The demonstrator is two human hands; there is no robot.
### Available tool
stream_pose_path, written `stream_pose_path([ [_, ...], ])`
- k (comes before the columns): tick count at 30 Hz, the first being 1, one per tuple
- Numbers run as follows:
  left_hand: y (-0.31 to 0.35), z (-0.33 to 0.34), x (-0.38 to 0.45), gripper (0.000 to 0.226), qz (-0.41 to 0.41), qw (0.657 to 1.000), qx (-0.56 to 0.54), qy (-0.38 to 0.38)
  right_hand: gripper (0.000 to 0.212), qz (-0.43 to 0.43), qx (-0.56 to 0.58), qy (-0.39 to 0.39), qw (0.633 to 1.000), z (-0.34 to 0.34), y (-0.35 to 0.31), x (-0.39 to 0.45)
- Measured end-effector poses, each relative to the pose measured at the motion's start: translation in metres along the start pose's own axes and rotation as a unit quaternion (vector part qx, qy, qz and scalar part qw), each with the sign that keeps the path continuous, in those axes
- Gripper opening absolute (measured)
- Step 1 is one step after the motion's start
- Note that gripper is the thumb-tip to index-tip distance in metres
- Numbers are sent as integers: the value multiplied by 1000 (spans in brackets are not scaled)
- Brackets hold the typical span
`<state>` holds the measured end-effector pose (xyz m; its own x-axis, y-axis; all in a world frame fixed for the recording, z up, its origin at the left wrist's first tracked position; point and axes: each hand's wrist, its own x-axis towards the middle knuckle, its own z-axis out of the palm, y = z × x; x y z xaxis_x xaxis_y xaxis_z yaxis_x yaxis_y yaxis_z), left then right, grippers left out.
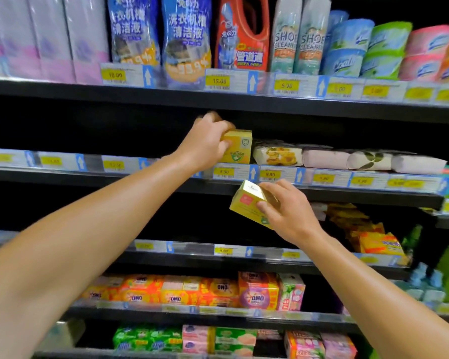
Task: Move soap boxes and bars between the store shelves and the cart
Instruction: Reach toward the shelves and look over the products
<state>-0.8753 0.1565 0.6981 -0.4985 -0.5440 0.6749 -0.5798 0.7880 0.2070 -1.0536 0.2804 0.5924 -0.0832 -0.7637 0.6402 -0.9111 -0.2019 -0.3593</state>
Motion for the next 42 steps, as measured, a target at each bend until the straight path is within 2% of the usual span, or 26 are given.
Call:
stream_pose_path([
  [9,2,9,-2,42,6,1000,12,7,43,-1,18,-12,1000,13,6,3],
  [15,2,13,-2,45,-25,997,37,-56,44,-1,22,-10,1000,14,7,3],
  [19,-2,21,-5,44,-49,990,100,-91,43,-2,23,-10,1000,16,6,3],
  [23,-7,26,-5,44,-90,989,38,-113,43,-5,18,-14,1000,19,6,3],
  [29,-1,19,1,49,-123,980,18,-159,44,-2,15,-26,1000,24,4,4],
  [32,-1,19,2,47,-129,981,1,-147,44,-4,11,-31,999,25,3,4],
  [37,-2,23,-1,43,-137,986,-36,-85,44,-3,11,-33,999,21,3,6],
  [42,-3,22,0,39,-141,987,-49,-67,45,-9,7,-40,999,18,2,9],
])
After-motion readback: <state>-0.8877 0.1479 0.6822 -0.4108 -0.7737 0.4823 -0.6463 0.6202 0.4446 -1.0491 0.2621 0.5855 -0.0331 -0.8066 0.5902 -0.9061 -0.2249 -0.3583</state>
